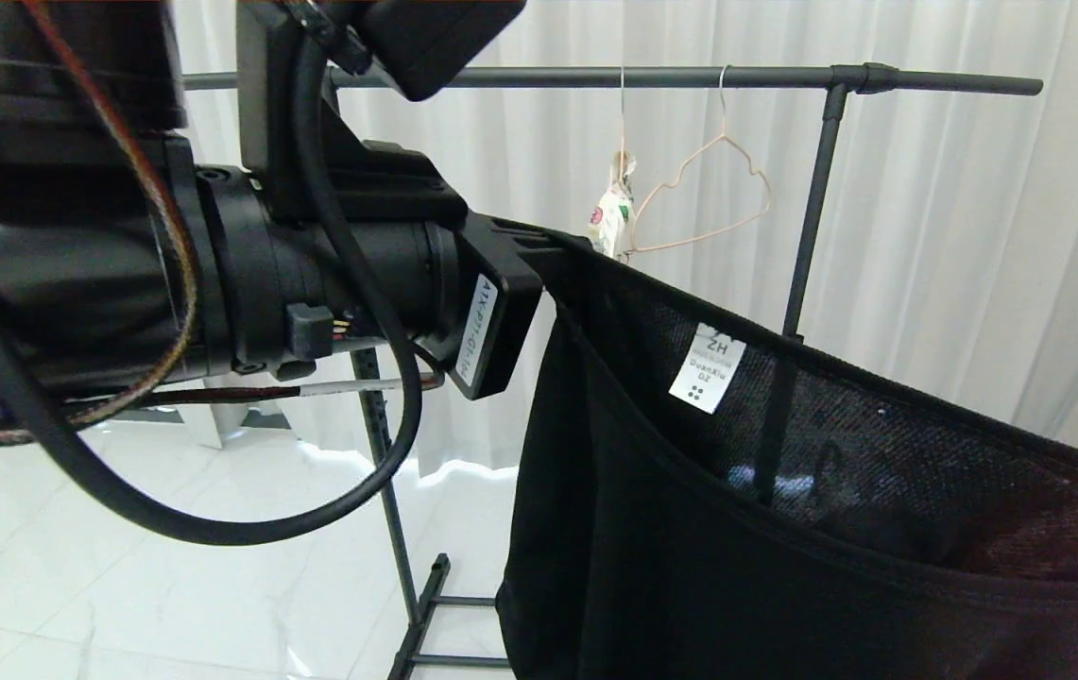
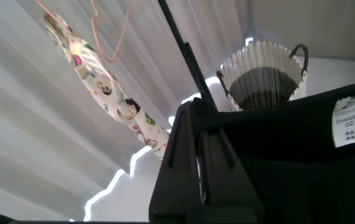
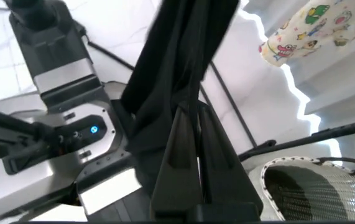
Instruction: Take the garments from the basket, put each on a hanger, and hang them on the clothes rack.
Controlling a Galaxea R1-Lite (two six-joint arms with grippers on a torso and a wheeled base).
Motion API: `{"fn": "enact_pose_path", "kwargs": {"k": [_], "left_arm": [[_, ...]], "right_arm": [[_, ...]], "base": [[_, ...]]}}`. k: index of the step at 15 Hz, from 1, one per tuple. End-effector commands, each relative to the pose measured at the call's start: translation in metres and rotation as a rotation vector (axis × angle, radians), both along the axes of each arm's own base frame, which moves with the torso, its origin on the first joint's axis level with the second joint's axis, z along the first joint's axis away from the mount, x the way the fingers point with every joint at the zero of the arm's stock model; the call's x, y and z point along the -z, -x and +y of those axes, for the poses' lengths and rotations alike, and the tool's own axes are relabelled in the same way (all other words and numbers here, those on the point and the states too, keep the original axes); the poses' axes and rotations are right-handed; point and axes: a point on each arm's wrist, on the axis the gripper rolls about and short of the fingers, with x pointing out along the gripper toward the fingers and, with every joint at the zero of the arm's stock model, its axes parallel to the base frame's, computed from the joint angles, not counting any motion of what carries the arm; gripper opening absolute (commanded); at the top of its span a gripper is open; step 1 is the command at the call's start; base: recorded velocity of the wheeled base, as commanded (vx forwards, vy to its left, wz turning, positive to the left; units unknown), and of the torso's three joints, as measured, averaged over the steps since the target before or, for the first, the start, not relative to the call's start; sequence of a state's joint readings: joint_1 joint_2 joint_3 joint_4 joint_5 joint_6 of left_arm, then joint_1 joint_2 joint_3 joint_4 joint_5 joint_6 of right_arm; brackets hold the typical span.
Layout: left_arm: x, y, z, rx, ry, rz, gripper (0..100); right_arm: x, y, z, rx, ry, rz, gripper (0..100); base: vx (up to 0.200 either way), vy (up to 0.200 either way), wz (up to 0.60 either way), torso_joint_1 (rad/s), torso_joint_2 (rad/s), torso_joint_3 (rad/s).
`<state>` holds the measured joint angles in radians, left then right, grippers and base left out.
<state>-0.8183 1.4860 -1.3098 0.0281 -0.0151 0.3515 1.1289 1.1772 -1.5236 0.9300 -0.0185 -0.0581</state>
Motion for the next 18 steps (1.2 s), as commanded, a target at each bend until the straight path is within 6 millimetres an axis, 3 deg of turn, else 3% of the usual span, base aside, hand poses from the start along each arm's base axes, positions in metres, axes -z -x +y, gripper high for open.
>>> {"fn": "enact_pose_path", "kwargs": {"k": [1, 7, 11, 15, 17, 18], "left_arm": [[0.008, -0.003, -0.003, -0.002, -0.021, 0.020, 0], [0.008, 0.015, 0.017, -0.005, -0.015, 0.020, 0], [0.003, 0.063, 0.046, 0.050, -0.024, 0.205, 0], [0.004, 0.065, 0.049, 0.040, -0.014, 0.215, 0], [0.012, 0.069, 0.046, 0.027, -0.043, 0.221, 0], [0.019, 0.081, 0.043, 0.043, -0.071, 0.223, 0]], "right_arm": [[0.001, 0.002, -0.002, -0.006, 0.000, -0.005, 0], [-0.002, -0.008, -0.002, 0.089, -0.034, -0.036, 0], [-0.012, -0.038, 0.015, 0.210, -0.138, -0.100, 0], [-0.011, -0.040, 0.017, 0.212, -0.134, -0.098, 0], [-0.011, -0.051, 0.027, 0.231, -0.149, -0.111, 0], [-0.013, -0.064, 0.041, 0.237, -0.187, -0.134, 0]], "base": [[0.000, 0.000, 0.00, 0.000, 0.00, 0.000], [0.000, 0.000, 0.00, 0.000, 0.00, 0.000], [0.000, 0.000, 0.00, 0.000, 0.00, 0.000], [0.000, 0.000, 0.00, 0.000, 0.00, 0.000], [0.000, 0.000, 0.00, 0.000, 0.00, 0.000], [0.000, 0.000, 0.00, 0.000, 0.00, 0.000]]}}
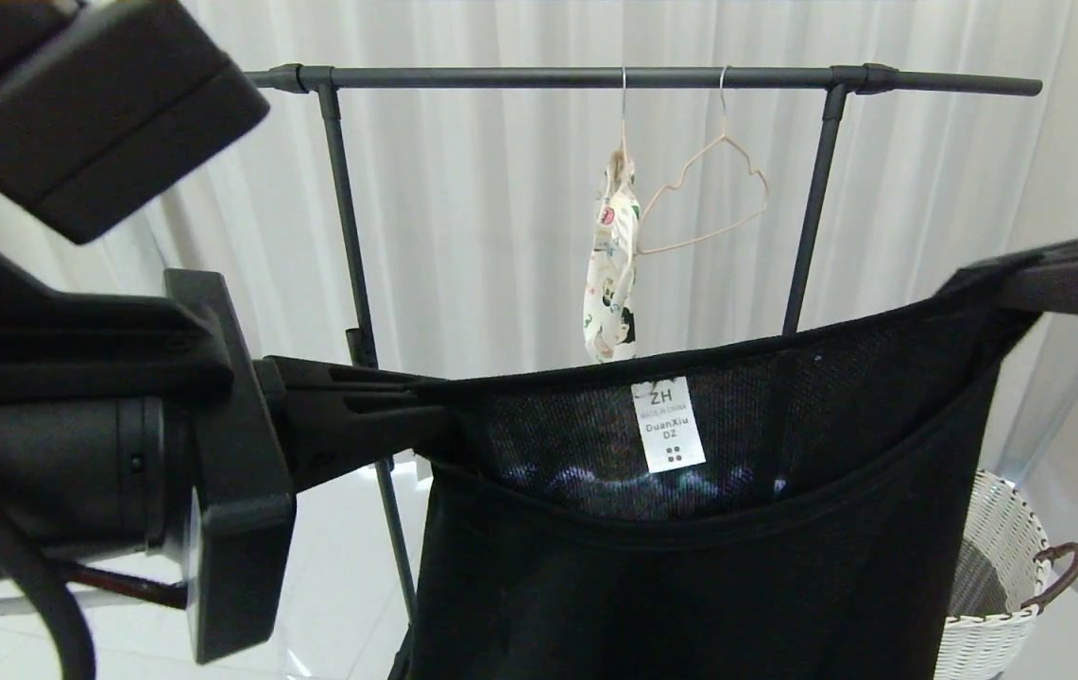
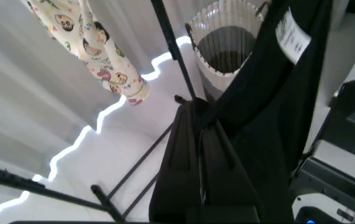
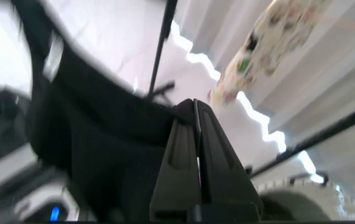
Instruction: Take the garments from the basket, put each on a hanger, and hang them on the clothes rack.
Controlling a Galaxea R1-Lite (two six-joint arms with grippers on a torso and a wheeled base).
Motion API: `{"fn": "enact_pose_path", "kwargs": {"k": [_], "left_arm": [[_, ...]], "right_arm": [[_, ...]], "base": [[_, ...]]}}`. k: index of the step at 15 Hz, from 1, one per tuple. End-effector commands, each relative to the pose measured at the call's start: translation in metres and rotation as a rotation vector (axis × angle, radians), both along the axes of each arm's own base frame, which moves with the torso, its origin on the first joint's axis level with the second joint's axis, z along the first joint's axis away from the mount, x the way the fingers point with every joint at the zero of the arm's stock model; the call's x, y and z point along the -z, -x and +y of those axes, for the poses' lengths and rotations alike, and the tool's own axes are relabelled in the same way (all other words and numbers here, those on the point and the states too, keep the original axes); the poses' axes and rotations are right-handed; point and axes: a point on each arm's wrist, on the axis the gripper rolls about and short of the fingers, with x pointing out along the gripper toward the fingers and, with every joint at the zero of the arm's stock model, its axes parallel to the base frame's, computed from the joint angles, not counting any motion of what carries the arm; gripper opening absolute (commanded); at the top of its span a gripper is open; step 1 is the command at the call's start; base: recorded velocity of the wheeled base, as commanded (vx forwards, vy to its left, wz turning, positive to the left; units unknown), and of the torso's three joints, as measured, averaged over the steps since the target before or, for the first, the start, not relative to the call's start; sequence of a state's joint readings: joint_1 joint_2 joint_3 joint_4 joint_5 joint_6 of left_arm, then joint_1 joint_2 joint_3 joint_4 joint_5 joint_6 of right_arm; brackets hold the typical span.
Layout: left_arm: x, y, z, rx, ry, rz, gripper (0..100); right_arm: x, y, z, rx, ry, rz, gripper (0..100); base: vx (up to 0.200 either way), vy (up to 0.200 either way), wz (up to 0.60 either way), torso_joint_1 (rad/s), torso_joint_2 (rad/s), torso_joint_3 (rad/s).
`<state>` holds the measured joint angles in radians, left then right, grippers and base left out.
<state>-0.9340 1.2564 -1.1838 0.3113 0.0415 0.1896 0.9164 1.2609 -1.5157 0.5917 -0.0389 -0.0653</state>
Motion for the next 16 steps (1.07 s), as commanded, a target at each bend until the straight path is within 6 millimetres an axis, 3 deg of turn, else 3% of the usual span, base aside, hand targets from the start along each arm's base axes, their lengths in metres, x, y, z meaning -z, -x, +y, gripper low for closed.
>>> {"fn": "enact_pose_path", "kwargs": {"k": [1, 3, 9, 11, 13, 16], "left_arm": [[0.012, 0.022, -0.004, 0.063, -0.023, 0.025, 0], [0.015, 0.038, -0.007, 0.128, -0.003, 0.062, 0], [0.015, 0.040, -0.006, 0.095, -0.005, 0.050, 0], [0.016, 0.038, -0.006, 0.061, -0.014, 0.037, 0], [0.018, 0.030, -0.009, -0.028, -0.044, 0.015, 0], [-0.001, -0.010, -0.010, -0.237, -0.029, -0.034, 0]], "right_arm": [[0.004, -0.024, 0.027, 0.011, -0.009, -0.007, 0], [0.002, -0.035, 0.042, 0.010, -0.018, -0.016, 0], [0.001, -0.041, 0.050, 0.009, -0.017, -0.015, 0], [-0.002, -0.038, 0.045, 0.015, -0.022, -0.021, 0], [0.003, -0.027, 0.022, 0.044, 0.022, 0.013, 0], [0.013, -0.007, -0.004, 0.055, 0.106, 0.078, 0]], "base": [[0.000, 0.000, 0.00, 0.000, 0.00, 0.000], [0.000, 0.000, 0.00, 0.000, 0.00, 0.000], [0.000, 0.000, 0.00, 0.000, 0.00, 0.000], [0.000, 0.000, 0.00, 0.000, 0.00, 0.000], [0.000, 0.000, 0.00, 0.000, 0.00, 0.000], [0.000, 0.000, 0.00, 0.000, 0.00, 0.000]]}}
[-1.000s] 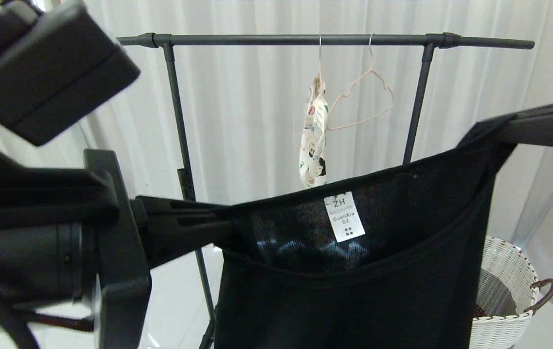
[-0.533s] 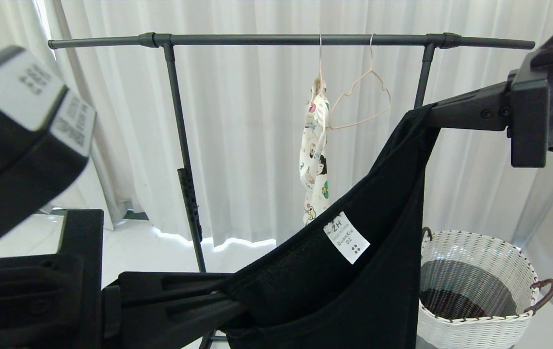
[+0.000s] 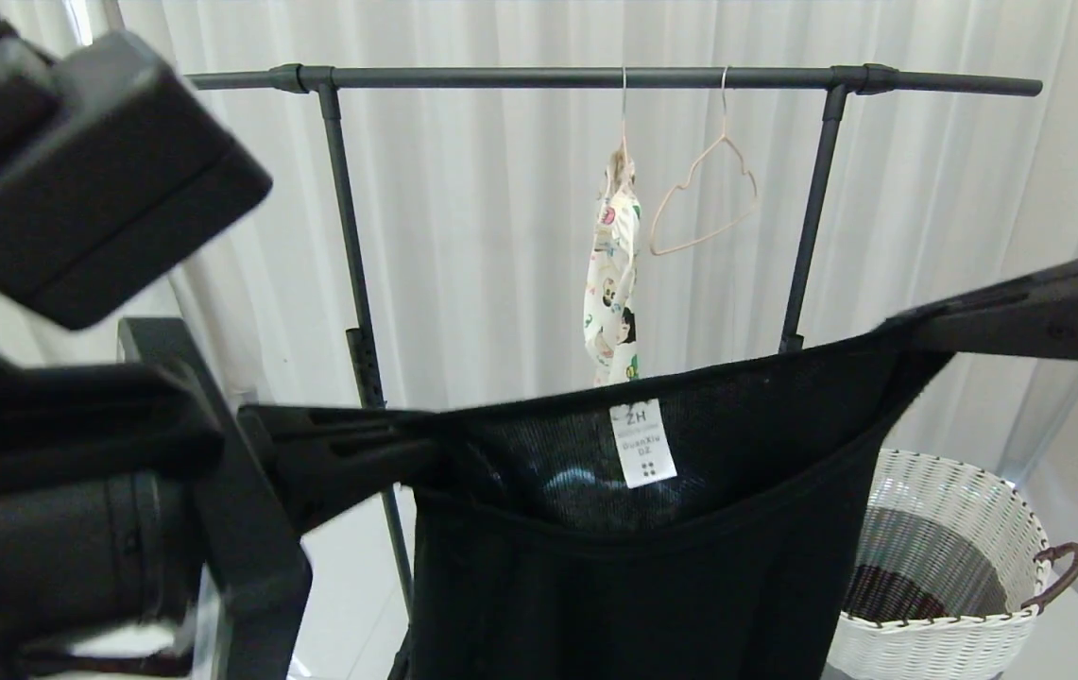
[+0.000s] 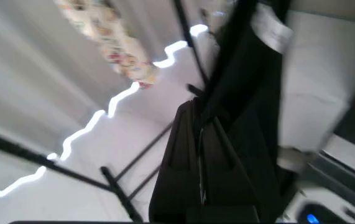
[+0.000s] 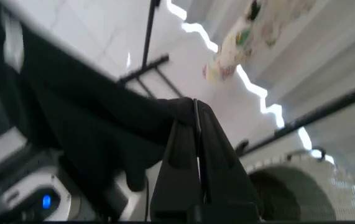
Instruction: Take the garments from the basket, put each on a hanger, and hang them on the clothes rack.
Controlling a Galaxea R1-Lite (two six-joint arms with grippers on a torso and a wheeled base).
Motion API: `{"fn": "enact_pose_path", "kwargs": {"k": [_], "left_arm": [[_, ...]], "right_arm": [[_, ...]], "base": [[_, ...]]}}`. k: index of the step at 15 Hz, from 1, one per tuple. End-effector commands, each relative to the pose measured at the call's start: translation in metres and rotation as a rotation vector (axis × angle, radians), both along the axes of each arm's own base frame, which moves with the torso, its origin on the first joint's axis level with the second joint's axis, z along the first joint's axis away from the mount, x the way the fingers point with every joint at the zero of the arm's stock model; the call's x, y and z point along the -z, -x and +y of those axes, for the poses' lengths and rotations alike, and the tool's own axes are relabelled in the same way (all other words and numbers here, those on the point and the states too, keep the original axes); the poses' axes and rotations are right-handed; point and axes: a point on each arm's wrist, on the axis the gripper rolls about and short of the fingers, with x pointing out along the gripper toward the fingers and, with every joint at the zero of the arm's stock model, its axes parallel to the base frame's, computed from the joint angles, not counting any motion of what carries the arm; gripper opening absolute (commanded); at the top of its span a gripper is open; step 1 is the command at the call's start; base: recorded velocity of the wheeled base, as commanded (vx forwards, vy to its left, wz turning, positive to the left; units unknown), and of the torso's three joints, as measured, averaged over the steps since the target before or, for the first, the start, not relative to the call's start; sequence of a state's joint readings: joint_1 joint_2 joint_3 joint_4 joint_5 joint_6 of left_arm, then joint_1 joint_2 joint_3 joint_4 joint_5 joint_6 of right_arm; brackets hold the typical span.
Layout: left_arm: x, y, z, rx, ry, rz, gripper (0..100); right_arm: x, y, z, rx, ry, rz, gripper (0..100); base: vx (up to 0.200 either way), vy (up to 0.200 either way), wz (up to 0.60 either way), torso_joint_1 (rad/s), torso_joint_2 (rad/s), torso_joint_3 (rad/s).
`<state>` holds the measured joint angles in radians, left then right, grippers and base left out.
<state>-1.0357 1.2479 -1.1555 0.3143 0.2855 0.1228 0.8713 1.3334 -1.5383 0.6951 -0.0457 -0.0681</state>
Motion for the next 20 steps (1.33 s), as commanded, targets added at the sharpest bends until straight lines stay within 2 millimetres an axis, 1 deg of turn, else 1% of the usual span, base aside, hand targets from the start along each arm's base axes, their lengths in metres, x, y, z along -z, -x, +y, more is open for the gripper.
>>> {"fn": "enact_pose_path", "kwargs": {"k": [1, 2, 6, 10, 11, 15, 16, 17, 18, 20], "left_arm": [[-0.015, -0.032, -0.004, -0.123, 0.006, -0.031, 0], [-0.019, -0.038, -0.003, -0.139, 0.004, -0.047, 0], [-0.011, -0.034, -0.004, -0.122, -0.016, -0.032, 0], [-0.013, -0.034, -0.004, -0.124, -0.010, -0.037, 0], [-0.013, -0.034, -0.004, -0.123, -0.012, -0.038, 0], [-0.012, -0.034, -0.004, -0.128, -0.014, -0.036, 0], [-0.012, -0.034, -0.004, -0.129, -0.014, -0.036, 0], [-0.012, -0.034, -0.002, -0.139, -0.015, -0.039, 0], [-0.012, -0.034, 0.004, -0.177, -0.018, -0.048, 0], [-0.007, -0.031, 0.026, -0.265, -0.033, -0.058, 0]], "right_arm": [[0.000, 0.012, -0.016, 0.008, -0.007, -0.010, 0], [0.000, 0.012, -0.016, 0.008, -0.006, -0.011, 0], [-0.002, 0.011, -0.014, 0.003, -0.013, -0.034, 0], [-0.006, 0.012, -0.016, 0.033, -0.017, -0.058, 0], [-0.006, 0.012, -0.016, 0.033, -0.016, -0.056, 100], [-0.005, 0.012, -0.017, 0.035, -0.017, -0.053, 100], [-0.006, 0.012, -0.018, 0.041, -0.021, -0.056, 100], [-0.007, 0.011, -0.024, 0.074, -0.025, -0.063, 100], [-0.008, 0.007, -0.031, 0.129, -0.022, -0.071, 100], [-0.006, 0.001, -0.050, 0.339, 0.033, -0.089, 100]], "base": [[0.000, 0.000, 0.00, 0.000, 0.00, 0.000], [0.000, 0.000, 0.00, 0.000, 0.00, 0.000], [0.000, 0.000, 0.00, 0.000, 0.00, 0.000], [0.000, 0.000, 0.00, 0.000, 0.00, 0.000], [0.000, 0.000, 0.00, 0.000, 0.00, 0.000], [0.000, 0.000, 0.00, 0.000, 0.00, 0.000], [0.000, 0.000, 0.00, 0.000, 0.00, 0.000], [0.000, 0.000, 0.00, 0.000, 0.00, 0.000], [0.000, 0.000, 0.00, 0.000, 0.00, 0.000], [0.000, 0.000, 0.00, 0.000, 0.00, 0.000]]}}
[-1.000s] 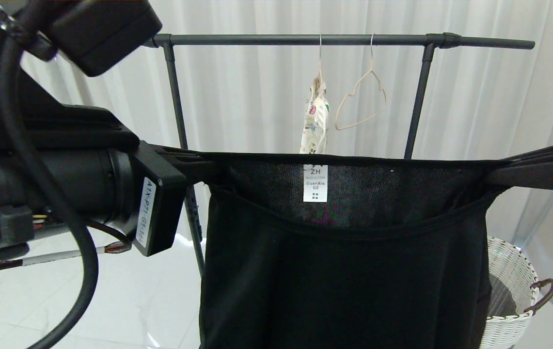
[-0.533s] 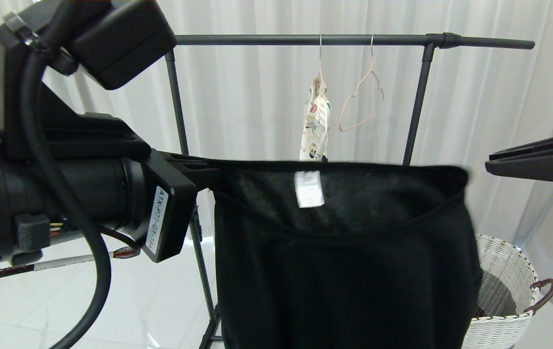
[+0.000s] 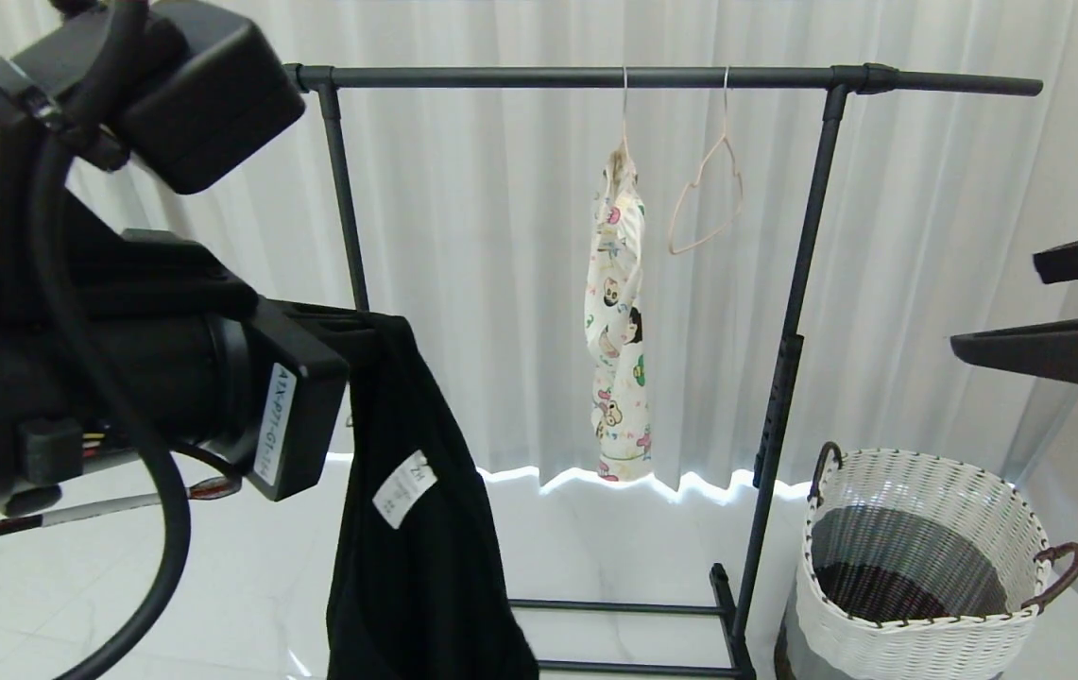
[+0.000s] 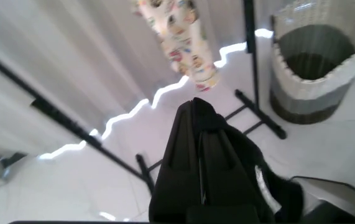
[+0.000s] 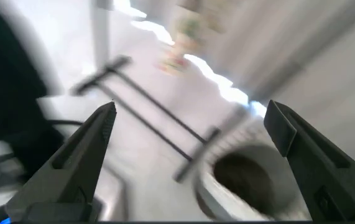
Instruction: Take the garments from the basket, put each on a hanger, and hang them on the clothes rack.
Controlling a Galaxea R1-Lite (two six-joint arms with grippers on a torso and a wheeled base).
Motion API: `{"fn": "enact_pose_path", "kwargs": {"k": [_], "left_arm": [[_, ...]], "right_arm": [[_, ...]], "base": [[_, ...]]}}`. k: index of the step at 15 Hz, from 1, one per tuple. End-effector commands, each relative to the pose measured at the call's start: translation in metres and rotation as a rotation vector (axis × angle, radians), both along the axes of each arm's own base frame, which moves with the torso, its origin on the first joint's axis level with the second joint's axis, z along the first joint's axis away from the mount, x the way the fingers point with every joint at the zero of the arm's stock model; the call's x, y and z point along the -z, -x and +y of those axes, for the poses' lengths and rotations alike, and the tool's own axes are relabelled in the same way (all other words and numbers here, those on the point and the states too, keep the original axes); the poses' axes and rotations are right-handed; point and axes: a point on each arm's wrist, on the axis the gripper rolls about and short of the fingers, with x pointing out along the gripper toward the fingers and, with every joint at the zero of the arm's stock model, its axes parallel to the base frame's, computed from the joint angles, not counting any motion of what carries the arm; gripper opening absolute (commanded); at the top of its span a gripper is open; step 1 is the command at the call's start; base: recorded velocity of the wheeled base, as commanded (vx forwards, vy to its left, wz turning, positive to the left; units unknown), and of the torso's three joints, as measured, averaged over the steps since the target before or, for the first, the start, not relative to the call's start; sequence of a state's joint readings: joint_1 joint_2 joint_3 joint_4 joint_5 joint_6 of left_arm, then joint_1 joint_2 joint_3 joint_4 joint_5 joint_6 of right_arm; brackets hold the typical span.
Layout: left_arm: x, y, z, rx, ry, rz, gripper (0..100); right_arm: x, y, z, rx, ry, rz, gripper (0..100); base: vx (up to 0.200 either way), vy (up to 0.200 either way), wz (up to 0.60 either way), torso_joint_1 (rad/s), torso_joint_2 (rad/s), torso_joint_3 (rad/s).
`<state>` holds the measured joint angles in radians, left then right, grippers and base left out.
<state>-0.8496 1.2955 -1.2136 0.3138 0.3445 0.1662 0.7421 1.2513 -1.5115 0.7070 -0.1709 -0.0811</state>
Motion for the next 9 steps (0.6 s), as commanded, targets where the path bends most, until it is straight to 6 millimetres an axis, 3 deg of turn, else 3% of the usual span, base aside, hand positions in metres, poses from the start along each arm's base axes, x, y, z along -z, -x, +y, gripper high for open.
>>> {"fn": "enact_pose_path", "kwargs": {"k": [1, 3, 5, 9], "left_arm": [[0.008, 0.007, 0.037, -0.123, -0.028, -0.021, 0], [0.025, 0.013, 0.074, -0.269, -0.121, -0.033, 0], [0.035, 0.032, 0.102, -0.367, -0.175, -0.063, 0], [0.070, 0.055, 0.129, -0.553, -0.190, -0.007, 0]], "right_arm": [[0.004, -0.005, -0.031, 0.278, 0.080, 0.019, 100], [0.016, -0.008, -0.057, 0.508, 0.161, 0.099, 100], [0.032, -0.011, -0.071, 0.627, 0.185, 0.148, 100], [0.051, -0.006, -0.078, 0.674, 0.161, 0.114, 100]], "base": [[0.000, 0.000, 0.00, 0.000, 0.00, 0.000], [0.000, 0.000, 0.00, 0.000, 0.00, 0.000], [0.000, 0.000, 0.00, 0.000, 0.00, 0.000], [0.000, 0.000, 0.00, 0.000, 0.00, 0.000]]}}
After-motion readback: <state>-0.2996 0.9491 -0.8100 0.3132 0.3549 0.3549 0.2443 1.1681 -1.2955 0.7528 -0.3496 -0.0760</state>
